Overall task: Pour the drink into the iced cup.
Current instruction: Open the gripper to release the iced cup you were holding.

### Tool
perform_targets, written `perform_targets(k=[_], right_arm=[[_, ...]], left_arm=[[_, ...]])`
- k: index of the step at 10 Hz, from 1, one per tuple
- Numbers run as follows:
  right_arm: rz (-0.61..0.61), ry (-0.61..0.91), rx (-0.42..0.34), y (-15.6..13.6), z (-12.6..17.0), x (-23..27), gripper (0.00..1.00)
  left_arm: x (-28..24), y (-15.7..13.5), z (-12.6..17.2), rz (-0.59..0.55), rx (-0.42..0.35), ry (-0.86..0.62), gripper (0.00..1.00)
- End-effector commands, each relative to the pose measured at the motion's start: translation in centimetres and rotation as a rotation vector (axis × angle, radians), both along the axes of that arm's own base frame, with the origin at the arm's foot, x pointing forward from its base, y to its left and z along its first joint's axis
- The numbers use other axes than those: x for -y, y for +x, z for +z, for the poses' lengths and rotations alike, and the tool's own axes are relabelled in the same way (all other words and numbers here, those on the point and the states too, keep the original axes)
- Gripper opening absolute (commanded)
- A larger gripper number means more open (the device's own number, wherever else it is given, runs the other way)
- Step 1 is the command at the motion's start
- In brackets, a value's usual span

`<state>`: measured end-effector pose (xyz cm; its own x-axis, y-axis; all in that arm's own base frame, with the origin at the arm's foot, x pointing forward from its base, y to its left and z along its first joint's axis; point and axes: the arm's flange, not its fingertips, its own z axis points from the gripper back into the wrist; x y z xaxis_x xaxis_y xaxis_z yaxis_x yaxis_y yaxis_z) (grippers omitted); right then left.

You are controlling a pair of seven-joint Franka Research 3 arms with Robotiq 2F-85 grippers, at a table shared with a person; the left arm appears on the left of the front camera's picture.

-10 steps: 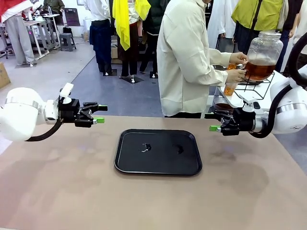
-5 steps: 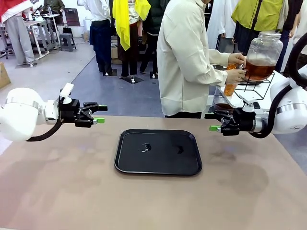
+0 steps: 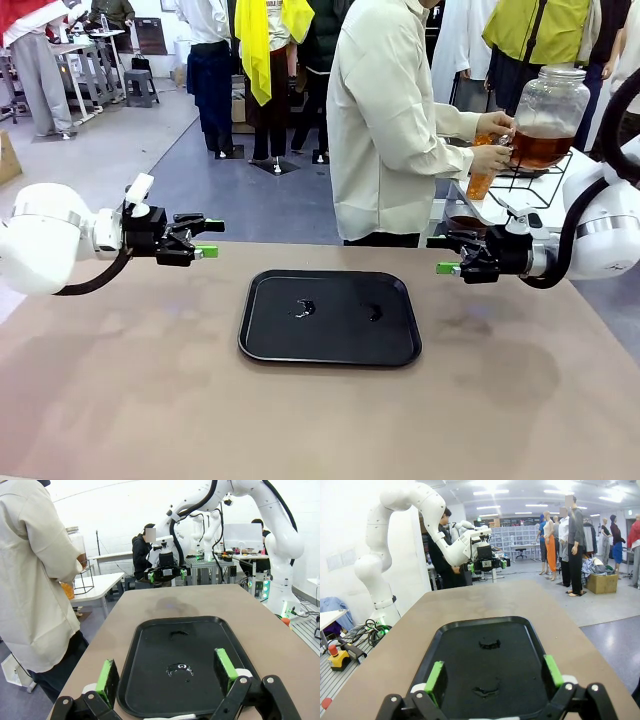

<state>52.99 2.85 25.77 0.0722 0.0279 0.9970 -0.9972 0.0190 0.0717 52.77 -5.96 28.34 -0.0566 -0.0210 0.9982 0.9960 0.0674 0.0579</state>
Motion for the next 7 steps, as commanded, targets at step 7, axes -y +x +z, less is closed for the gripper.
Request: perform_targets(k=[7], right_arm=[[0.003, 0.0, 0.003, 0.09, 0.19, -0.14, 1.0]], left_arm=[[0.01, 0.04, 0.14, -0.003, 0.002, -0.004, 1.0]])
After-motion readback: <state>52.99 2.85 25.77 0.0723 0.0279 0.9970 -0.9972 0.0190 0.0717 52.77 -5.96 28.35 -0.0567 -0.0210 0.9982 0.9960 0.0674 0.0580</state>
